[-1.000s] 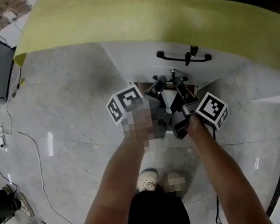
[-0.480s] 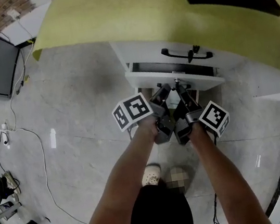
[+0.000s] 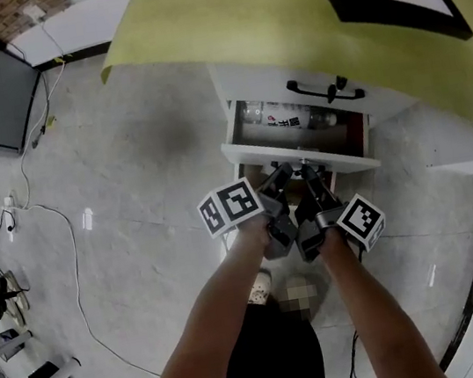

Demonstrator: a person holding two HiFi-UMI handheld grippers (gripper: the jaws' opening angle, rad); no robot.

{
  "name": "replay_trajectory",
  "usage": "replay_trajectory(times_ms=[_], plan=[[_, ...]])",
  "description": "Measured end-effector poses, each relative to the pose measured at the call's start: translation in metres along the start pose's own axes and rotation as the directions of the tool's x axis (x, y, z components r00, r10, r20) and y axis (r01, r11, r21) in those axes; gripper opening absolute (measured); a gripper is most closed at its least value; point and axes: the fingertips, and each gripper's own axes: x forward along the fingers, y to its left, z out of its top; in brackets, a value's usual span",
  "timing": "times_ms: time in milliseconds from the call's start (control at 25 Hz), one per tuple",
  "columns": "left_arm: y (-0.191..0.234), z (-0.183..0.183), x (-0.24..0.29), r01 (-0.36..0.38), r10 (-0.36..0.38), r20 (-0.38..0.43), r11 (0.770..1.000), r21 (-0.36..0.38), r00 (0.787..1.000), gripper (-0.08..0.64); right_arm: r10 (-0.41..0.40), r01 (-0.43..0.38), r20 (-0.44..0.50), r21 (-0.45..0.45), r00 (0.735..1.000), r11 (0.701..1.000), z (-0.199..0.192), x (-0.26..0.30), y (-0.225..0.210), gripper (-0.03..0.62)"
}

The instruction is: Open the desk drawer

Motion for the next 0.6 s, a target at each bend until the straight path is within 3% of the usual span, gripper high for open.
replay_trajectory(times_ms=[600], plan=[[0.012, -0.034, -0.038, -0.049, 0.047, -0.044, 0.998, -0.041, 0.998, 0.048, -0.067, 0.067, -0.016, 0.043, 0.998, 0.997, -0.037, -0.038, -0.006, 0.052]])
